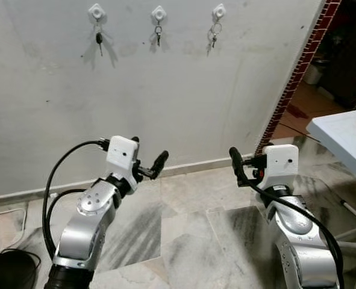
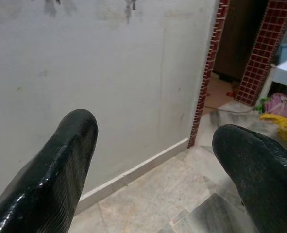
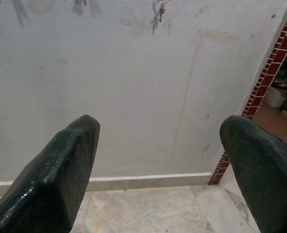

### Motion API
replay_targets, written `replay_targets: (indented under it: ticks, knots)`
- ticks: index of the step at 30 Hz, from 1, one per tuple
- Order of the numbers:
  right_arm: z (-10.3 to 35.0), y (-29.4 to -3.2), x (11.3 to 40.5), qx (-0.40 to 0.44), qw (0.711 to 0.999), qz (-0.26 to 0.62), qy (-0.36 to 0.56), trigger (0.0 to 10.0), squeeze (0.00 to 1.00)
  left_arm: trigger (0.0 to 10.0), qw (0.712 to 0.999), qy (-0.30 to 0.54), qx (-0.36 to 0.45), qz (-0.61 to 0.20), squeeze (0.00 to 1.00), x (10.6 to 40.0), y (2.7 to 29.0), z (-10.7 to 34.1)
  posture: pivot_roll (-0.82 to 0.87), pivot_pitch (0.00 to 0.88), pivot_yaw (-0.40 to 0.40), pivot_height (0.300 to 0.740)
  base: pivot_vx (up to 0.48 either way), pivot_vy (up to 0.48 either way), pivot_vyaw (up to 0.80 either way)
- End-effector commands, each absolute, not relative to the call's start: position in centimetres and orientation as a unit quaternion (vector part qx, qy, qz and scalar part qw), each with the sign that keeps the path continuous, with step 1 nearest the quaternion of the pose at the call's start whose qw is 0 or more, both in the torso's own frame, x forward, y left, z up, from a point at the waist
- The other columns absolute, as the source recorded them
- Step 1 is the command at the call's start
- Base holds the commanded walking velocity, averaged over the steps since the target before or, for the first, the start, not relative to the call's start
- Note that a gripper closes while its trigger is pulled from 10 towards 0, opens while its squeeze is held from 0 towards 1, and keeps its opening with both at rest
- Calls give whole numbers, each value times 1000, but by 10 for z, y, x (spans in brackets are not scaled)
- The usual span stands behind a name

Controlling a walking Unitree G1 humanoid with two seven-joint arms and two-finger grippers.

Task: Hang keys on a hook

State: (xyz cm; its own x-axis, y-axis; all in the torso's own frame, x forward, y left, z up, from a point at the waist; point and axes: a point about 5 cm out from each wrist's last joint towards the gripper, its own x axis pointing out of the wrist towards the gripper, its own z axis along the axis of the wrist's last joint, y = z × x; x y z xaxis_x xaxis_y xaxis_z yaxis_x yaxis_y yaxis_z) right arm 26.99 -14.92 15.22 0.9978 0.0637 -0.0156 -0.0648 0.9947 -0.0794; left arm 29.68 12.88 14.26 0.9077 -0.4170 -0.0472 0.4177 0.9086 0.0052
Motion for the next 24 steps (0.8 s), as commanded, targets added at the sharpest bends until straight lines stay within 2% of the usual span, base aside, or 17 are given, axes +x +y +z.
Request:
replay_targets:
  ticks: [1,18,24]
  knots:
    - [155,-149,274,-40,999,31,2,10000,0,10000,977,27,5,-211,0,299,129,141,106,0,-34,740,0,0,-775]
    - [153,-144,274,-35,999,25,8,10000,0,10000,974,48,-7,-223,0,299,110,129,65,0,-43,740,0,0,-768]
    - [154,-147,275,-39,999,23,6,10000,0,10000,974,46,-15,-219,0,301,112,129,61,0,-43,740,44,-47,0]
